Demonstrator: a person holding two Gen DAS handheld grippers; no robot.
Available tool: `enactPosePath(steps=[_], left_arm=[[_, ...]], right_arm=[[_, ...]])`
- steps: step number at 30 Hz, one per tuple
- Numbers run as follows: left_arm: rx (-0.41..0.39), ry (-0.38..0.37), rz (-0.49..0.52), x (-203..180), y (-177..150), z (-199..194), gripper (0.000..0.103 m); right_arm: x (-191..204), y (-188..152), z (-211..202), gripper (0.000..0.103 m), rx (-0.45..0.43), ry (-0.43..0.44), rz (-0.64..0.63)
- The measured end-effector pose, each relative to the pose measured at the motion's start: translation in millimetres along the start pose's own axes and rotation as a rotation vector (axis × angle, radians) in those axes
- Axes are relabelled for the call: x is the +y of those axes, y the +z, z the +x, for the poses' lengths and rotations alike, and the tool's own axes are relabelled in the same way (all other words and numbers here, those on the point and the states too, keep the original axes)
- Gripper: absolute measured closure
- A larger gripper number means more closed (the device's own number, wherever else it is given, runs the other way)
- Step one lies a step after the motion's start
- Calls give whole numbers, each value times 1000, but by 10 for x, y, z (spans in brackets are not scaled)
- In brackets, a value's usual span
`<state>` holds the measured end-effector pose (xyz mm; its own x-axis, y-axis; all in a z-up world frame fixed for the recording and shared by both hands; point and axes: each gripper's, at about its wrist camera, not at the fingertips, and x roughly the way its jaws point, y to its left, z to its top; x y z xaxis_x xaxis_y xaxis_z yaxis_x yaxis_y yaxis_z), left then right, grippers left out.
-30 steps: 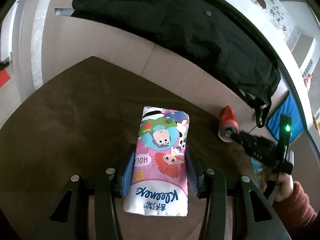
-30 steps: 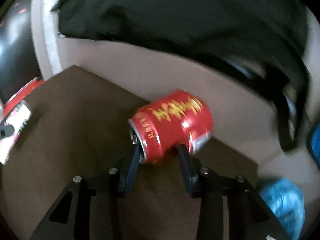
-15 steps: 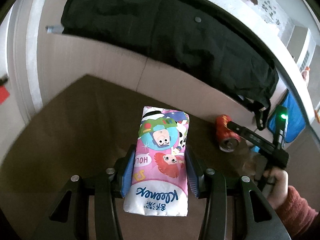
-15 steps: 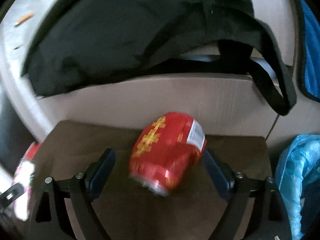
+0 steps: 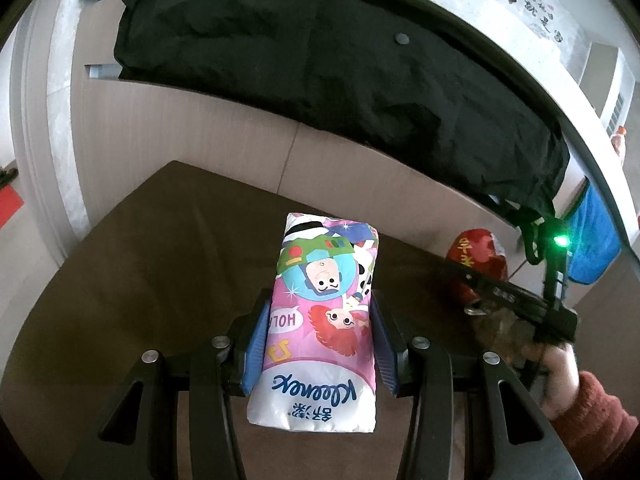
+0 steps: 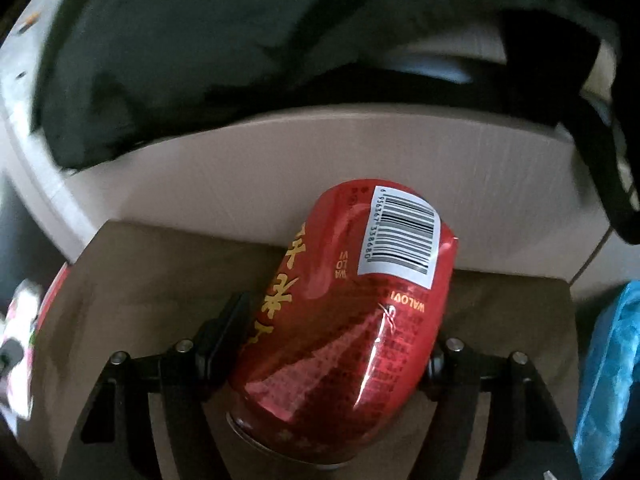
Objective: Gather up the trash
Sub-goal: 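Carry the red can and tissue pack over the bin with both grippers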
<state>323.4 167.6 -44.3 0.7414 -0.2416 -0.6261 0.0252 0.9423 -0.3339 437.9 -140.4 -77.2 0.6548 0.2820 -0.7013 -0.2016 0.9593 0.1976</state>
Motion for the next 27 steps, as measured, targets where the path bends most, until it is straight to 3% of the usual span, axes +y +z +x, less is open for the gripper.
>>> enactPosePath(steps=[5,13,17,27], left_arm=[[-10,1,0,-237,-49,-44,57],[-91,-13,66,-996,-73,-274,57],[-116,-43,121,-1507,-138,-352,57],[-117,-127,269,-2759,-433,-249,57]], right_arm=[[-202,-42,-512,35,-44,91,-30],[-230,-136,-1164,35,-163,136,-58],[-338,-419,-1638,35,-233,126,-68],[-1463,-673,-2600,35,-321,-5,-37]])
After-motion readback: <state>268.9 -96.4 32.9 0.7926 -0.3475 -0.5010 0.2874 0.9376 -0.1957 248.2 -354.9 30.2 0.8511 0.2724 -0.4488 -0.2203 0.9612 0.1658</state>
